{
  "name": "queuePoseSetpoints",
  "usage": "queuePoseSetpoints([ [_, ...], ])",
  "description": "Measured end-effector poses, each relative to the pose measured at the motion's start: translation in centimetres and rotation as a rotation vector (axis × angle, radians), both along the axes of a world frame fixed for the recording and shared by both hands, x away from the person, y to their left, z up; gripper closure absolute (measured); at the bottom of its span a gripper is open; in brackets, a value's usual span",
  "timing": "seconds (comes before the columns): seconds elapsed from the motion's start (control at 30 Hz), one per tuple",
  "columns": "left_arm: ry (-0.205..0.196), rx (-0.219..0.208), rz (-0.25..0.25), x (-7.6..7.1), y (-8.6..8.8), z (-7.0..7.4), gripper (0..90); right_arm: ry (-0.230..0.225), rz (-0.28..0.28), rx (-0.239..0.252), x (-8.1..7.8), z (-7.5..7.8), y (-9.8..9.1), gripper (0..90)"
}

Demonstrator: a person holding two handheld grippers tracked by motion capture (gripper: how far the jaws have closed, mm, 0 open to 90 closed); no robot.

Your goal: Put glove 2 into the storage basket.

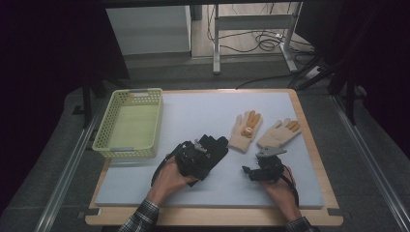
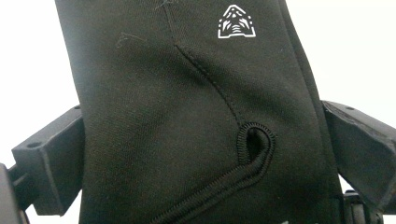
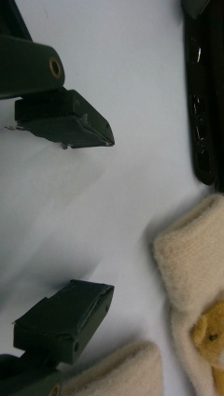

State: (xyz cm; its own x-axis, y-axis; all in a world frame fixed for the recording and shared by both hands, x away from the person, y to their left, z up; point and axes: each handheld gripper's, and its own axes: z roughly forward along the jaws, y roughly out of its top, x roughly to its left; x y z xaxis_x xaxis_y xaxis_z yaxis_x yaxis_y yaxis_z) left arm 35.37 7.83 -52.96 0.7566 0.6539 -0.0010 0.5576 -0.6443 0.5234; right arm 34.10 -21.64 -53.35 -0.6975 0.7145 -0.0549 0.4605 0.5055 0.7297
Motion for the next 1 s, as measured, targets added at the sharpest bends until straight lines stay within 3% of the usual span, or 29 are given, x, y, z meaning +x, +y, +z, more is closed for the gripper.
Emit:
queuePoseSetpoints([
  [0.07, 0.01, -0.008, 0.019, 0.1, 0.1, 0.1, 1.1, 0.0, 0.0, 0.0, 0.0, 0.0, 0.0, 23.1],
  [0.17, 0.009, -0.013, 0.042, 0.2, 0.5, 0.5, 12.8, -0.001, 0.0, -0.001, 0.0, 0.0, 0.0, 23.1],
  [0.27, -0.001, -0.031, 0.048, 0.3, 1.2, 0.8, 29.3, -0.001, -0.001, -0.001, 0.0, 0.0, 0.0, 23.1],
  [0.33, -0.021, -0.035, 0.058, 0.4, 1.7, 0.8, 47.7, -0.001, 0.0, -0.001, 0.0, 0.0, 0.0, 23.0],
  [0.43, -0.038, -0.039, 0.079, 0.4, 2.0, 0.8, 60.9, -0.001, 0.0, -0.001, 0.0, 0.0, 0.0, 23.0],
  [0.63, -0.016, -0.065, 0.107, 1.0, 2.3, 1.6, 66.0, 0.0, -0.001, -0.001, 0.0, 0.0, 0.0, 23.0],
  [1.0, -0.064, -0.048, 0.168, 2.3, 3.0, 5.7, 64.5, 0.0, -0.001, -0.001, 0.0, 0.0, 0.0, 23.0],
])
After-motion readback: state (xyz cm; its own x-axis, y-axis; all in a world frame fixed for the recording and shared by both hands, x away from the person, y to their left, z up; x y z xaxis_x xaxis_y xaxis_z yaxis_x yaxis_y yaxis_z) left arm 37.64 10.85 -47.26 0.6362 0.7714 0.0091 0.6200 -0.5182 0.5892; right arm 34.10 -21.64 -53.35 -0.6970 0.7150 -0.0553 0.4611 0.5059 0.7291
